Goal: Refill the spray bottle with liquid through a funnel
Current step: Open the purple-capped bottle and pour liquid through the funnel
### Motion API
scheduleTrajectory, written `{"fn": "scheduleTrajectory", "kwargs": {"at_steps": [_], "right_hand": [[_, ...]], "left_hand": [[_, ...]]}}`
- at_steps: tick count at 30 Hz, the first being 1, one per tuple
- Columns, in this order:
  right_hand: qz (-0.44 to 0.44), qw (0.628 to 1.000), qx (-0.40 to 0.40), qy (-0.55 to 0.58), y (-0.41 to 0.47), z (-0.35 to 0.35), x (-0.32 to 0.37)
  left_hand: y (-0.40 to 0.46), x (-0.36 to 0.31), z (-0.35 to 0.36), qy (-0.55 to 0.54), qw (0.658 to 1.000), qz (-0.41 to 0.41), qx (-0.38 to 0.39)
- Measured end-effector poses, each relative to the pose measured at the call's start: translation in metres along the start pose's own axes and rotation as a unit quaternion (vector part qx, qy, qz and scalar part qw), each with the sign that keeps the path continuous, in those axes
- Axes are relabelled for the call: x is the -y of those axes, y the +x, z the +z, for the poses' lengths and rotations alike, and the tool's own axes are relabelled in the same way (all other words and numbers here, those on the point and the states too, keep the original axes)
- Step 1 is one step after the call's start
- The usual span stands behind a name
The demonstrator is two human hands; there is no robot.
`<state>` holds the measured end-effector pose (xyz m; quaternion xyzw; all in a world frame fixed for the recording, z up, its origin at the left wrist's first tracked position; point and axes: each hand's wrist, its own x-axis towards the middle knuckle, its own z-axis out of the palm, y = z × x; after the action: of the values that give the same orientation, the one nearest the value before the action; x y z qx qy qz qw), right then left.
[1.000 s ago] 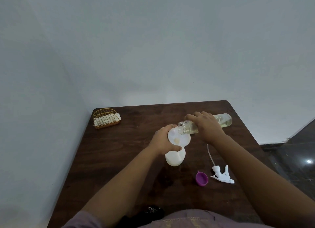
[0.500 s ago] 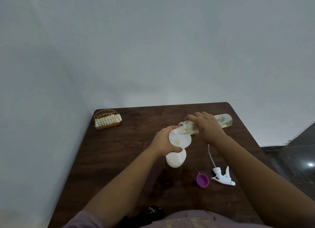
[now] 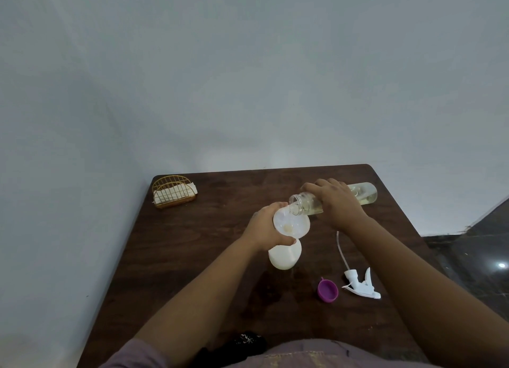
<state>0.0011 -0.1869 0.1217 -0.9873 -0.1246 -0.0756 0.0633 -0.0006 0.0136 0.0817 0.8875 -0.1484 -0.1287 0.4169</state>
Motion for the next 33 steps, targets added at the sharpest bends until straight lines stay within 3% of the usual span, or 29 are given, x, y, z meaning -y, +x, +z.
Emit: {"fn": "scheduleTrajectory", "kwargs": {"at_steps": [12, 33], "right_hand": [[0.004, 0.999, -0.002, 0.034, 0.0036, 0.0042, -0.0031], [-0.007, 1.000, 0.005, -0.012, 0.0048, 0.0081, -0.0060]], "left_hand": [[-0.0017, -0.0005, -0.0007, -0.011, 1.000, 0.005, -0.002], [-0.0014, -0.0013, -0.0006, 0.000, 1.000, 0.003, -0.002]]}}
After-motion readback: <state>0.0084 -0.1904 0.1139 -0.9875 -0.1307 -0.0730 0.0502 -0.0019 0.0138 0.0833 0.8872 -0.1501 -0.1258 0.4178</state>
